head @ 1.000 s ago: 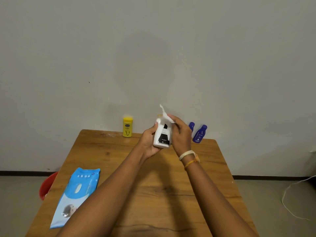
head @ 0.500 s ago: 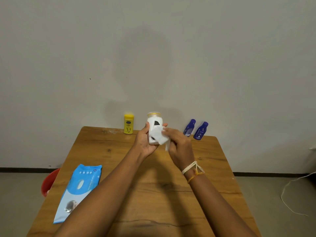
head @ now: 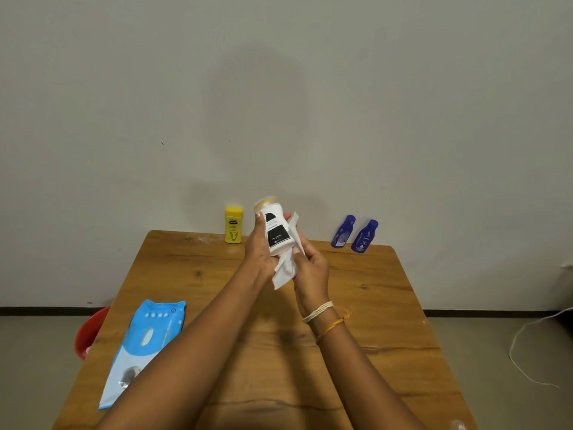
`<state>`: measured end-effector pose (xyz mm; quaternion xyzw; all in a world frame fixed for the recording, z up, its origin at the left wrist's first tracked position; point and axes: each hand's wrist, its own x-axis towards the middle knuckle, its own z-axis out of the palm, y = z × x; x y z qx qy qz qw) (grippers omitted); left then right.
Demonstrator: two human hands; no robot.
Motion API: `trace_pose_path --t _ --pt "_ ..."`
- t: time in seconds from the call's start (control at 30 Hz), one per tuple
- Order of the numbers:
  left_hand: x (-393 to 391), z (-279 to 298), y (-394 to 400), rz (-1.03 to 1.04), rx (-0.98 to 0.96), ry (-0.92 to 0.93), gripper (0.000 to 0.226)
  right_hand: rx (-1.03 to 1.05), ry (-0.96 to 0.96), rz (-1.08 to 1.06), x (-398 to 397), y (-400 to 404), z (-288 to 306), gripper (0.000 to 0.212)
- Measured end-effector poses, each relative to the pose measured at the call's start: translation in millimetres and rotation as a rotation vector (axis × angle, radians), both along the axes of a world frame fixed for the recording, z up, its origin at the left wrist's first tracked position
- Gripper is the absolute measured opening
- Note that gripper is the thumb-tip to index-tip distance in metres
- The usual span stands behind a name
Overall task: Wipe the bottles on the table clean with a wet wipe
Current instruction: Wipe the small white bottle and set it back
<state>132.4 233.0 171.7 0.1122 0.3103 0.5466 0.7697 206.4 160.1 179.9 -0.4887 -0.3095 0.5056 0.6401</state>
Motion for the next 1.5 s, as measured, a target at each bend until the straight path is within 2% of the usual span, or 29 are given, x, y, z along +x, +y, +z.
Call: trace_pose_path --t 0.1,0.2,0.27,0.53,0.67,0.83,0.9,0.97,1.1,1.27,1.4,1.5 --pt "5 -4 2 0.075 0.063 0.127 0.057 -0.088 0.141 -0.168 -8 5 7 0.035" --pt "10 -3 3 0.136 0.149 0.219 0.037 -0.121 0.392 -0.242 -12 12 16 0.041" --pt "11 0 2 0.133 0.223 0.267 0.027 -0.158 0.438 -0.229 -16 13 17 0.042" --pt "-7 1 2 0.047 0.377 0.439 0.03 -0.349 0.579 -0.102 1 16 17 0.038" --pt "-5 -3 -5 0.015 0.379 0.515 0.041 -0.351 0.573 -0.194 14 29 21 0.036" --pt "-2 -4 -9 0.0 0.325 0.449 0.051 -0.337 0.492 -0.225 4 30 24 0.031" --pt "-3 -2 -9 -0.015 0.324 0.414 0.052 -0.307 0.481 -0.18 -1 31 23 0.029" --pt "-4 -1 -8 -0.003 0.326 0.382 0.041 -0.293 0.505 -0.122 -6 29 21 0.033" --pt "-9 2 -3 -0.007 0.285 0.292 0.025 -0.336 0.681 0.01 -3 22 13 0.035" --pt "-16 -2 -2 -0.041 0.314 0.407 0.038 -0.402 0.725 0.11 3 14 13 0.027" --pt "-20 -2 -2 -0.062 0.406 0.578 0.038 -0.424 0.624 0.116 10 11 12 0.033" --pt "-31 -7 -2 -0.076 0.356 0.558 0.035 -0.457 0.439 0.087 11 16 5 0.032"
